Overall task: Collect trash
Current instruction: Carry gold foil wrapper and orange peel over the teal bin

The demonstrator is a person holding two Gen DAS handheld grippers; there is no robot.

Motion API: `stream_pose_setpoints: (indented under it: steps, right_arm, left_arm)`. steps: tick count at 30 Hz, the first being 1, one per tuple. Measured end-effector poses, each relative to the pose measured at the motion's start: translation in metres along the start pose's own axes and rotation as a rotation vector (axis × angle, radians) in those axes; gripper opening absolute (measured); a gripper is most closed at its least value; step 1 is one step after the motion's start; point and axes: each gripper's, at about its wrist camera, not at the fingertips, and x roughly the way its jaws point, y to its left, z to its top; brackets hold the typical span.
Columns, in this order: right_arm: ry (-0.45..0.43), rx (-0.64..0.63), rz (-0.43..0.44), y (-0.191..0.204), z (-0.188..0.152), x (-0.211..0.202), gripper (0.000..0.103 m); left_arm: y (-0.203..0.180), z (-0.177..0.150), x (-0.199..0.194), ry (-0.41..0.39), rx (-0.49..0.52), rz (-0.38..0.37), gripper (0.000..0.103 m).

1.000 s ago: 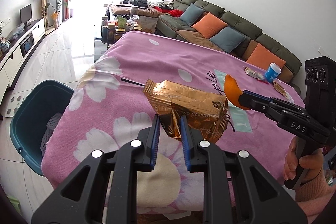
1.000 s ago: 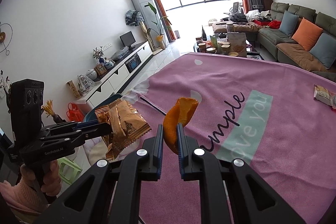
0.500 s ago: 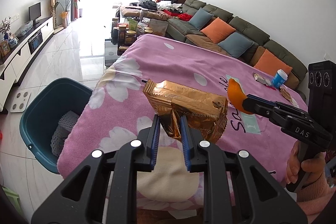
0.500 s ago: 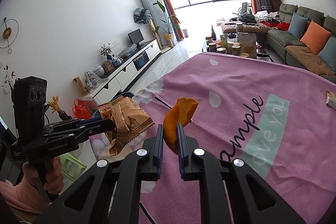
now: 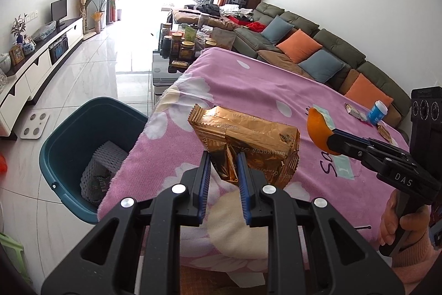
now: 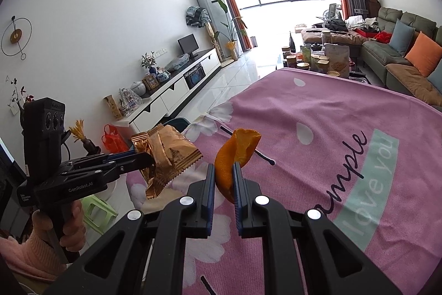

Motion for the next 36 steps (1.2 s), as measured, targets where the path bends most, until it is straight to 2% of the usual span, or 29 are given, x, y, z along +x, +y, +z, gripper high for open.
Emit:
stream_pose_setpoints:
  steps: [36]
  right_arm:
    - [0.044, -0.100, 0.094, 0.050, 0.017, 0.039, 0.011]
  left_arm:
    - [0.052, -0.003, -0.026, -0.050, -0.098, 0.106, 0.020]
